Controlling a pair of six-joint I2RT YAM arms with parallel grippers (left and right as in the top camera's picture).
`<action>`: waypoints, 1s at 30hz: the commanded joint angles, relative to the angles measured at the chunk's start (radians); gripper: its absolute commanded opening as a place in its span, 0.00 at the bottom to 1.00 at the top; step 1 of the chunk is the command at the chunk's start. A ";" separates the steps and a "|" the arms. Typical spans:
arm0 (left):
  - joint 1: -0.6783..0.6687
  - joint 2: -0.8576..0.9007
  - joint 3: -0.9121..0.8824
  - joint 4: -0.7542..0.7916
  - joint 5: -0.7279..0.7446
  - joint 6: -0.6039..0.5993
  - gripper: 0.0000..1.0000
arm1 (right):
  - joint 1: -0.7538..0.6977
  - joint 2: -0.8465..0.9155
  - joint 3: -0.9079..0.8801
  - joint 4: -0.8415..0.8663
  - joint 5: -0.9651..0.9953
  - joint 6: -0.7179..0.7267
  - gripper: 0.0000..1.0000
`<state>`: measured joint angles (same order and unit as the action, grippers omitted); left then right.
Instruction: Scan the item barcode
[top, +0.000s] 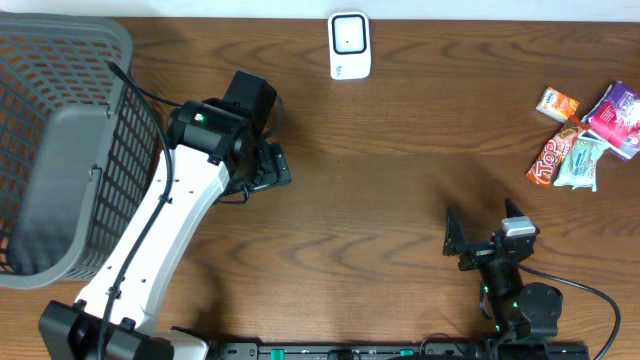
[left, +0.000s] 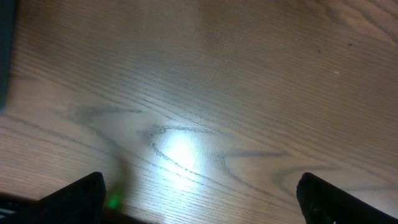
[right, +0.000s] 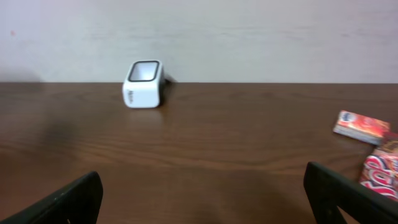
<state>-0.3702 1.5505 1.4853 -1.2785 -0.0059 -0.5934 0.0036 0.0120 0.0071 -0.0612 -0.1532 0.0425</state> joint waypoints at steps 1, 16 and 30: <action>0.001 0.005 0.001 -0.004 -0.006 0.016 0.98 | -0.024 -0.007 -0.001 -0.011 0.039 -0.014 0.99; 0.001 0.005 0.001 -0.004 -0.006 0.016 0.98 | -0.023 -0.007 -0.001 -0.012 0.035 -0.058 0.99; 0.001 0.005 0.001 -0.004 -0.006 0.017 0.98 | -0.023 -0.007 -0.001 -0.005 0.013 -0.059 0.99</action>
<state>-0.3702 1.5505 1.4853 -1.2785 -0.0059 -0.5934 -0.0147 0.0120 0.0071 -0.0624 -0.1375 0.0017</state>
